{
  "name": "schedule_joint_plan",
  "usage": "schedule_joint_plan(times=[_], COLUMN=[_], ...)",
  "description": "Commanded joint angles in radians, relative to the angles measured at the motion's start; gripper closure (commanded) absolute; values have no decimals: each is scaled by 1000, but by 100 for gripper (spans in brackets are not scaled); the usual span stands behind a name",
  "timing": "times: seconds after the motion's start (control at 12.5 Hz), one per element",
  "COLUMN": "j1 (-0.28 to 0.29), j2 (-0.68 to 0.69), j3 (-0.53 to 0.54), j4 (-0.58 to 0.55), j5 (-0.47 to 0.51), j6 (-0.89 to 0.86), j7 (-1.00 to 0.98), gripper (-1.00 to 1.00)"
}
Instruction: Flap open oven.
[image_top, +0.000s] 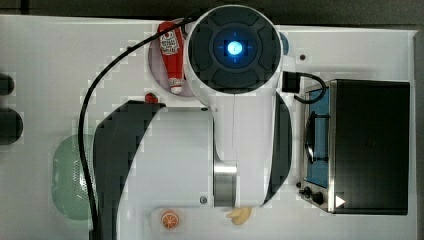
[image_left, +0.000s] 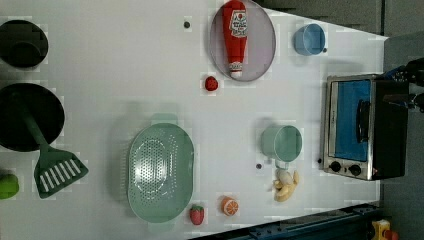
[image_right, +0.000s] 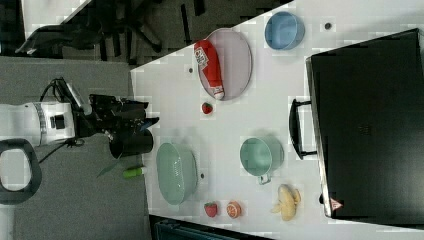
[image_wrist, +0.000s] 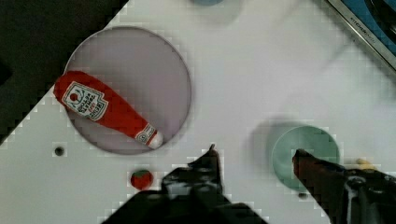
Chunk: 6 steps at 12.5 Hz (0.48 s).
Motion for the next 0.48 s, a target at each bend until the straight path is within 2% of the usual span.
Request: schedule_joint_plan(times=[0.08, 0.24, 0.4, 0.48], j1=[-13, -13, -13, -13], j2=[-356, -355, -355, -355], j3=[-64, -64, -64, -64], j4=[-180, -180, -180, -180], j5=[1, 1, 1, 1], j6=[-234, -233, -233, -233], j7=[-115, -115, -115, -115], gripper=[-59, -100, -100, -89])
